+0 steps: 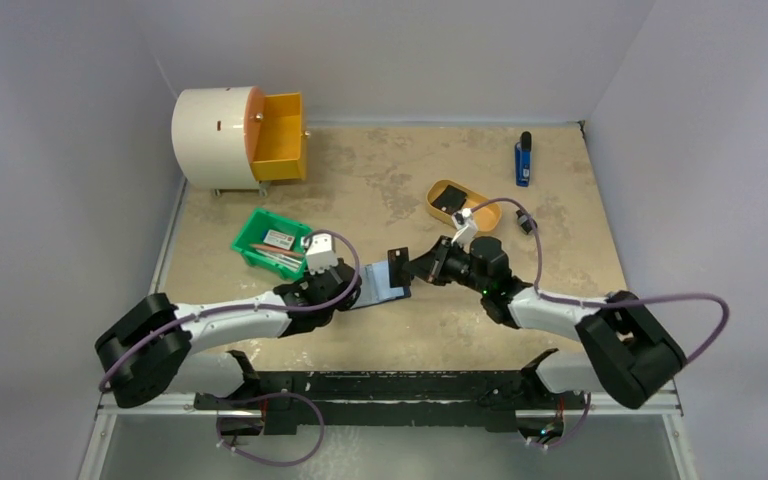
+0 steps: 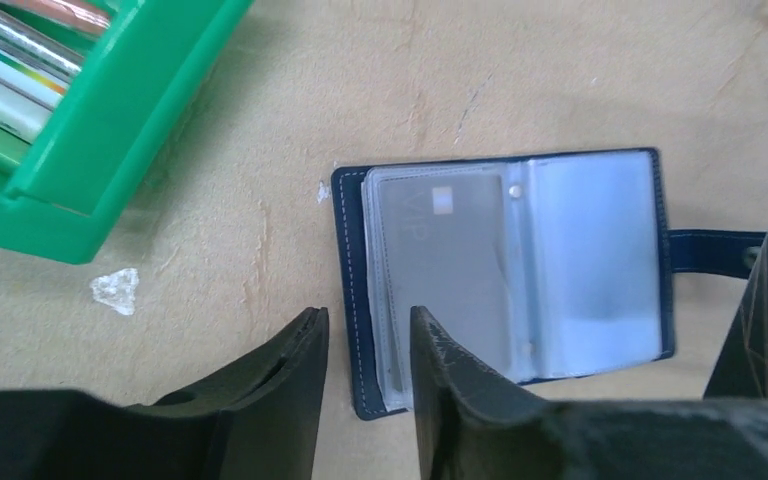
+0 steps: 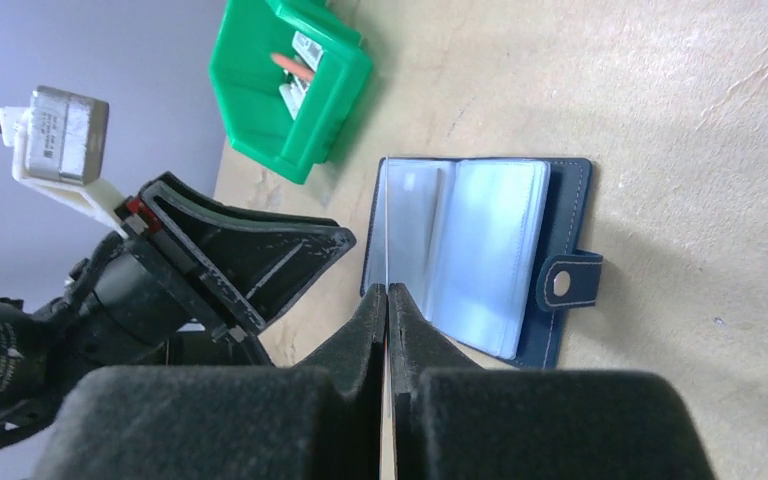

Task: Put the credit cards into the card holder
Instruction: Adjust the credit card.

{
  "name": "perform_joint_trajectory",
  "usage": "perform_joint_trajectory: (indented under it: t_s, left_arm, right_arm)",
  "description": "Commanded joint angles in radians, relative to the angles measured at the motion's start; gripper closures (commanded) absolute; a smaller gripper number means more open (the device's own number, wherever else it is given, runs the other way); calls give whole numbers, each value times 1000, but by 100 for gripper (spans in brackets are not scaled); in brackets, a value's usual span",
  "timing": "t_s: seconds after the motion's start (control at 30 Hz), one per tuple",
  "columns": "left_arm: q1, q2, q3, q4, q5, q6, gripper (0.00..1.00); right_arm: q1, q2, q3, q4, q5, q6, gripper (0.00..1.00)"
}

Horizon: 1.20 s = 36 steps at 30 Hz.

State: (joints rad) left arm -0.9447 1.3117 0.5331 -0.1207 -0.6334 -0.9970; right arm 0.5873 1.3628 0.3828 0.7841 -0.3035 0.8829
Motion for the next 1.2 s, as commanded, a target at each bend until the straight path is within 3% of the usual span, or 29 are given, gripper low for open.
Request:
perform_joint_trajectory:
  t_s: [0.0,0.17,0.3,0.4,0.67,0.83,1.17]
  left_arm:
    - [-1,-114,103,-94,-35,21,59]
    - [-1,-293,199,-177,-63,-8,41]
    - [-1,-476,154,-11,4,27,32]
    - [-1,-538,149,75,61,45,30]
    - [-1,-560,196,105,76,83,29]
    - [1,-590,165,203,152,65,30]
    - [1,-586,87,397,359,5,32]
  right_arm:
    - [2,-125,44,-170,38,-81,100]
    - [2,-270,115,-271,-39,-42,100]
    - [1,-337,154,-247,-105,50,100]
    - [0,-351,177,-197,-148,180,100]
    - [-1,-269,269,-79,-212,650,100]
    - [-1,-277,335,-192,-223,667,100]
    - [-1,-253,301,-38,-285,656,100]
